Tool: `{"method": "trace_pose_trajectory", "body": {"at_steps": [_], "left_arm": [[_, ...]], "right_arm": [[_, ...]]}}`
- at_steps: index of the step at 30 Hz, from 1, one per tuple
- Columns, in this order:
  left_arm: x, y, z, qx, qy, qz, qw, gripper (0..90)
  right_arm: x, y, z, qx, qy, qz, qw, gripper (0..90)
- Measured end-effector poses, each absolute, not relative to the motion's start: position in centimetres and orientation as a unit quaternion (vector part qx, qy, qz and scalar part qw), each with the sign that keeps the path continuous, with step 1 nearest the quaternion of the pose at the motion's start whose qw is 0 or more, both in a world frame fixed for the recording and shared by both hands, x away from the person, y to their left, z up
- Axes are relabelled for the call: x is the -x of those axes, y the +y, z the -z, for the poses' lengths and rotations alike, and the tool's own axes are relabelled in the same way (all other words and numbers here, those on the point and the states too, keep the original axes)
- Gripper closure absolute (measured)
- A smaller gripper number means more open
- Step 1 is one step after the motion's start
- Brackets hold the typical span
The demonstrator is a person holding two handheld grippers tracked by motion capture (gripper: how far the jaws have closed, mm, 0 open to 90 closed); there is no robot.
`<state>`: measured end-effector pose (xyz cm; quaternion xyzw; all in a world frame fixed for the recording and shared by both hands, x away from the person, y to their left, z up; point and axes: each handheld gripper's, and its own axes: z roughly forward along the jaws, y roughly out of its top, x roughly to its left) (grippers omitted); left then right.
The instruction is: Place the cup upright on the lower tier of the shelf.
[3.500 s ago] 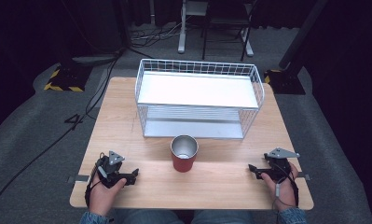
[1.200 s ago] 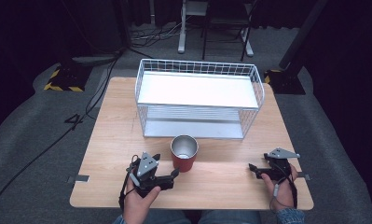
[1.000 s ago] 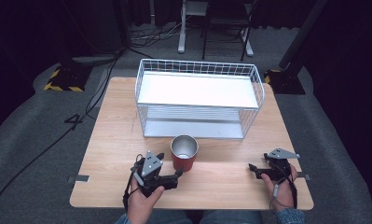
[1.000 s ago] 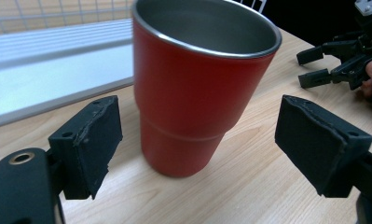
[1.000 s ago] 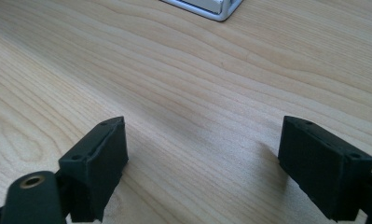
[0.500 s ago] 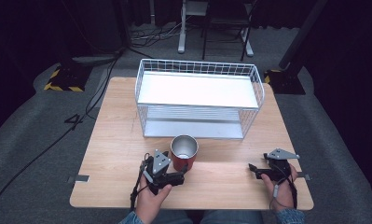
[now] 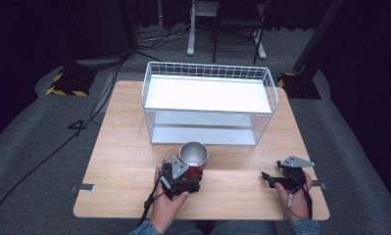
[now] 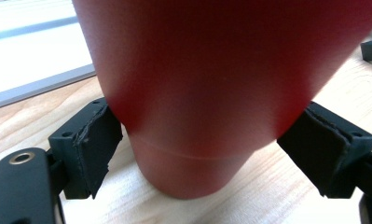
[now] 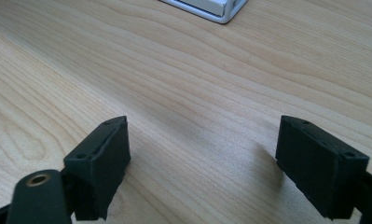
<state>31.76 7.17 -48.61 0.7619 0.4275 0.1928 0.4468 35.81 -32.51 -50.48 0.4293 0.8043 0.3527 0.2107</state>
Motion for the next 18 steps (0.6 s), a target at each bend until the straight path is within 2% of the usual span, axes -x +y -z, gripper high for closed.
{"method": "trace_pose_trajectory", "body": {"at_steps": [18], "left_arm": [[-33.0, 5.8, 49.9, -0.751, 0.429, -0.220, 0.452, 13.3]], "right_arm": [[-35.8, -32.5, 50.5, -0.427, 0.805, -0.354, 0.209, 19.2]]}}
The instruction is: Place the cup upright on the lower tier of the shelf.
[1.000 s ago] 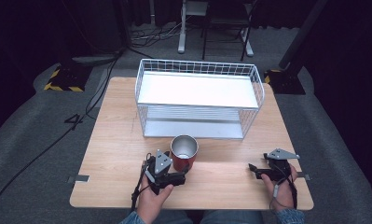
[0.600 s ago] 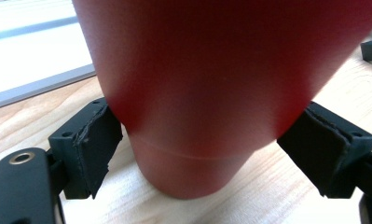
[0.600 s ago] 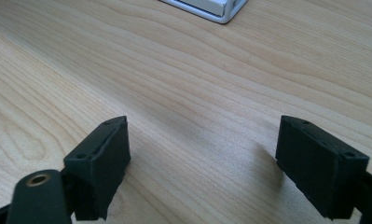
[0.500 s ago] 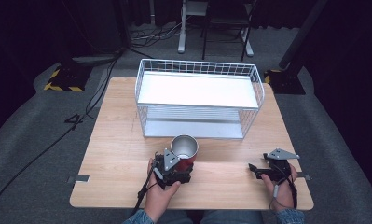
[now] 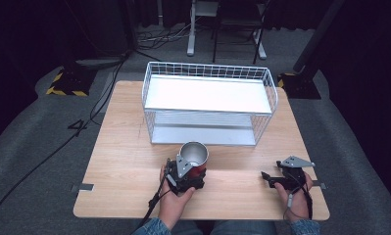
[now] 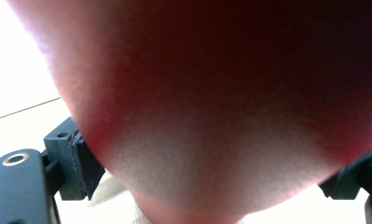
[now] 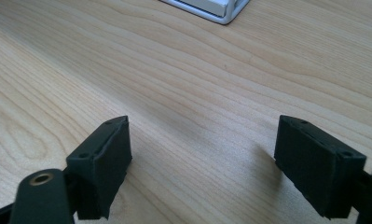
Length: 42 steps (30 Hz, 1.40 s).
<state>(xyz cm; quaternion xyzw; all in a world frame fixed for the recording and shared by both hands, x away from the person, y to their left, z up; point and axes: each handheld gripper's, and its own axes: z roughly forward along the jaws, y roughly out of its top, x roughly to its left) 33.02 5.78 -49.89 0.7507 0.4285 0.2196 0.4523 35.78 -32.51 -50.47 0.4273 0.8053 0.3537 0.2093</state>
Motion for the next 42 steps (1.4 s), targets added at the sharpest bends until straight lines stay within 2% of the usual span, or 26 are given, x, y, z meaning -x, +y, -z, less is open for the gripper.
{"method": "trace_pose_trajectory", "body": {"at_steps": [18, 22, 42], "left_arm": [[-32.9, 5.6, 49.8, -0.755, 0.420, -0.233, 0.447, 15.4], [-32.8, 5.6, 49.6, -0.750, 0.425, -0.216, 0.459, 15.5], [-33.0, 5.7, 46.9, -0.740, 0.401, -0.240, 0.484, 15.6]], "right_arm": [[-35.8, -32.5, 50.5, -0.427, 0.805, -0.354, 0.209, 19.3], [-35.8, -32.5, 50.5, -0.426, 0.806, -0.354, 0.210, 19.7], [-35.7, -32.5, 50.5, -0.424, 0.806, -0.354, 0.214, 19.7]]}}
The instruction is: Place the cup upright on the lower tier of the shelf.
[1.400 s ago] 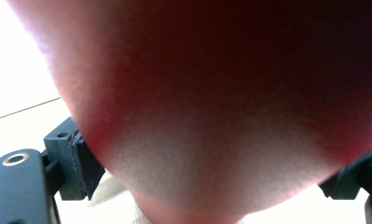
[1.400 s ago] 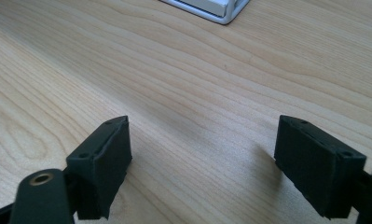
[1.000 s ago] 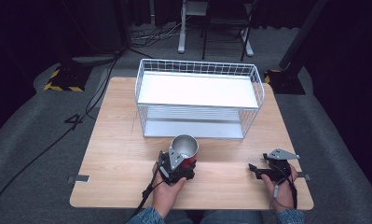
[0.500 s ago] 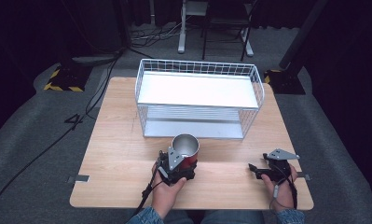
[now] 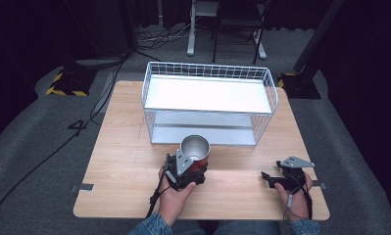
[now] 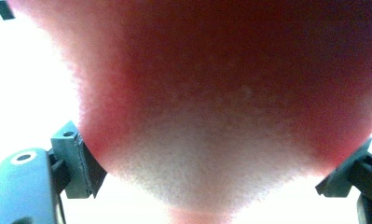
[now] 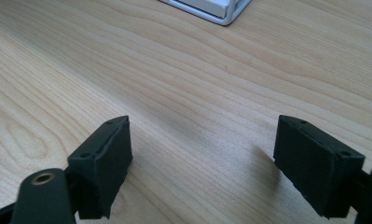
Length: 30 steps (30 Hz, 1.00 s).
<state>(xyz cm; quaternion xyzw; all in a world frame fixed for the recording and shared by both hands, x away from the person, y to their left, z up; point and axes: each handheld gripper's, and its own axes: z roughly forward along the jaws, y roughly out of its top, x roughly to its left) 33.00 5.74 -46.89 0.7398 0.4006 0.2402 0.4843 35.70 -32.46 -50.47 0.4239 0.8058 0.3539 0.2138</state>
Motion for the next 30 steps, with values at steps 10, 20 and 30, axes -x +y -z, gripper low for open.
{"method": "trace_pose_trajectory", "body": {"at_steps": [10, 20, 30], "left_arm": [[-34.0, 5.3, 46.0, -0.741, 0.389, -0.238, 0.492, 15.6], [-35.6, 4.9, 45.9, -0.741, 0.396, -0.230, 0.491, 15.6], [-37.5, 4.5, 45.9, -0.735, 0.407, -0.241, 0.486, 15.6]], "right_arm": [[-35.7, -32.4, 50.5, -0.423, 0.806, -0.353, 0.216, 19.7], [-35.6, -32.4, 50.5, -0.423, 0.806, -0.353, 0.217, 19.6], [-35.5, -32.3, 50.5, -0.422, 0.805, -0.350, 0.225, 19.5]]}}
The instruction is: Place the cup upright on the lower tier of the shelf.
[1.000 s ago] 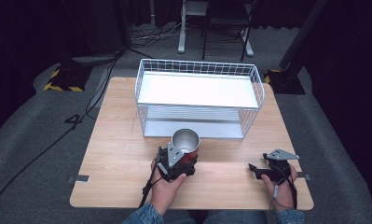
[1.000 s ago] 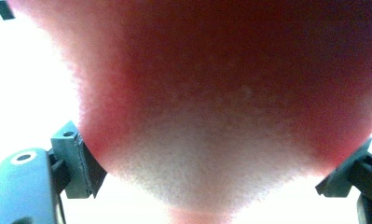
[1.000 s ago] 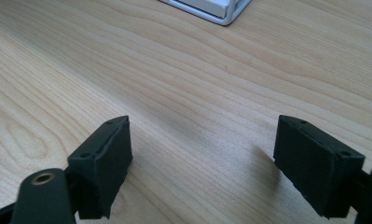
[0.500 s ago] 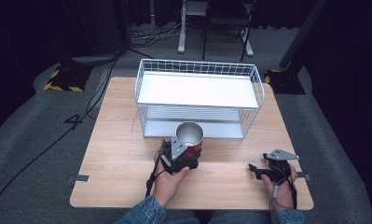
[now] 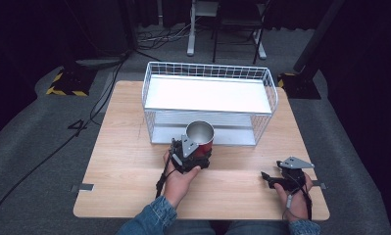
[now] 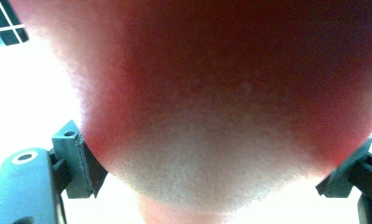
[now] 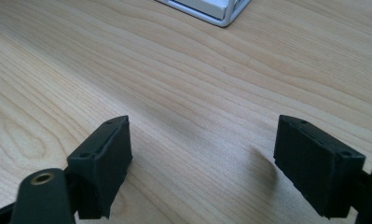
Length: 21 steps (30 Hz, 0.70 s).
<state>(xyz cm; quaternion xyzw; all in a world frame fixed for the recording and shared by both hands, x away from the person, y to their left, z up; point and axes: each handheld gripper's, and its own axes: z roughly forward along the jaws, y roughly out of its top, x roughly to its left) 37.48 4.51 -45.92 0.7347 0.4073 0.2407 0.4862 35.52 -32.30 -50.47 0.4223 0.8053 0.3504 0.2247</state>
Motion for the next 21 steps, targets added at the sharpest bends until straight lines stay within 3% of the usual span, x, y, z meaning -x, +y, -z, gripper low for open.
{"method": "trace_pose_trajectory", "body": {"at_steps": [21], "left_arm": [[-42.2, 3.6, 46.6, -0.733, 0.420, -0.252, 0.472, 15.6]], "right_arm": [[-35.6, -32.4, 50.5, -0.427, 0.804, -0.351, 0.219, 19.2]]}}
